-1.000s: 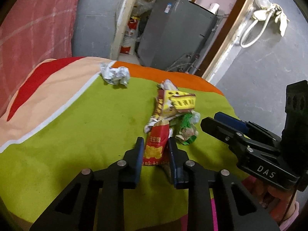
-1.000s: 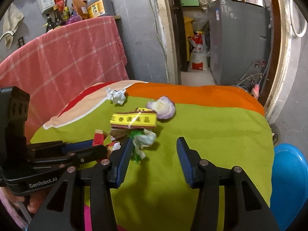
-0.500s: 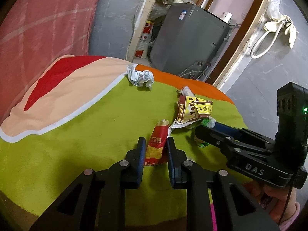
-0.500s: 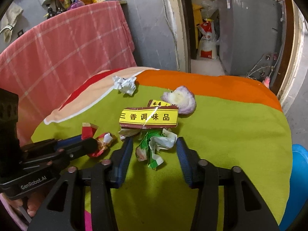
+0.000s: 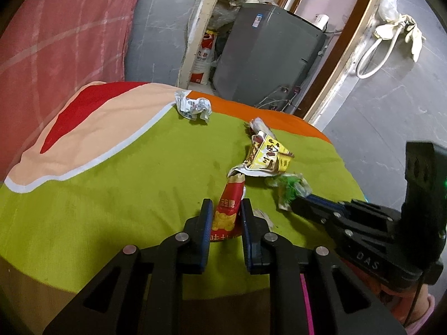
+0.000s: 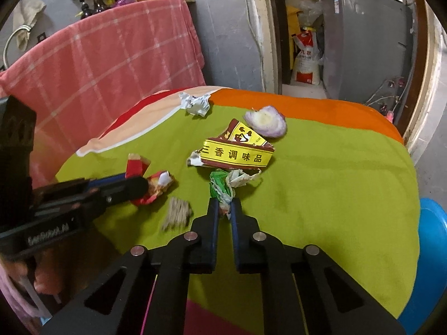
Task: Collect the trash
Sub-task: 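Carry the red bag and green wrapper over the blue bucket with both tools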
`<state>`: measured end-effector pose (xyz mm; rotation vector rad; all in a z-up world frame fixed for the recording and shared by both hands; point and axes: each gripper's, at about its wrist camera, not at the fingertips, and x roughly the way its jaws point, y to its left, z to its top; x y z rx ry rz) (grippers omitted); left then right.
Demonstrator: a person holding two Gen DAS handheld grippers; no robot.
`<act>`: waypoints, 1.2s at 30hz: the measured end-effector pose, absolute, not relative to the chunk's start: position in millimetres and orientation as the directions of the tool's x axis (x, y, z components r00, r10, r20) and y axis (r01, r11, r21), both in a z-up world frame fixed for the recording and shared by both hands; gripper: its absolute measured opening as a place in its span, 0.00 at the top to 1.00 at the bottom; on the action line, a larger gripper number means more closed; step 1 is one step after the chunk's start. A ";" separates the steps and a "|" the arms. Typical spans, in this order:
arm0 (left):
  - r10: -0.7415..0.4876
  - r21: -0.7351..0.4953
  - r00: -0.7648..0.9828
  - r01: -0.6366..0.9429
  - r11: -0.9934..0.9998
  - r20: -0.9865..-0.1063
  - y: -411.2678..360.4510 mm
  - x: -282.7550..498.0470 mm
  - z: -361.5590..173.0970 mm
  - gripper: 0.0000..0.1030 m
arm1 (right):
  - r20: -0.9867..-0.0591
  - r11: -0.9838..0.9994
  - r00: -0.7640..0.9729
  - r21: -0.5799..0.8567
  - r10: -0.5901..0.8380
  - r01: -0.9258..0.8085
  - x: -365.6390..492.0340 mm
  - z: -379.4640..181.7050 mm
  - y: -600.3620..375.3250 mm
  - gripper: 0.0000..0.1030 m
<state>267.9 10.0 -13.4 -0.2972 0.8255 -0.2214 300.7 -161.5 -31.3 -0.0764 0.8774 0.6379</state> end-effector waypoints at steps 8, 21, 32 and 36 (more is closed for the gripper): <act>-0.342 -0.352 0.670 0.128 0.927 -0.658 -4.1 253.3 -6.3 0.85 | -0.661 0.824 0.548 0.201 0.513 -0.529 260.3 -22.0 -193.8 0.94; -0.434 -0.339 0.758 0.294 0.894 -0.487 -73.0 235.5 27.1 0.85 | -0.432 0.917 0.815 0.084 0.387 -0.390 207.6 22.4 -259.2 0.94; -0.510 -0.297 0.776 0.420 0.857 -0.371 -174.2 248.0 44.9 0.85 | -0.280 0.988 0.948 0.032 0.155 -0.152 198.4 42.3 -349.7 0.94; -0.527 -0.251 0.774 0.465 0.849 -0.351 -212.3 254.2 44.7 0.85 | -0.240 0.997 0.968 0.013 0.079 -0.078 198.2 38.4 -375.4 0.94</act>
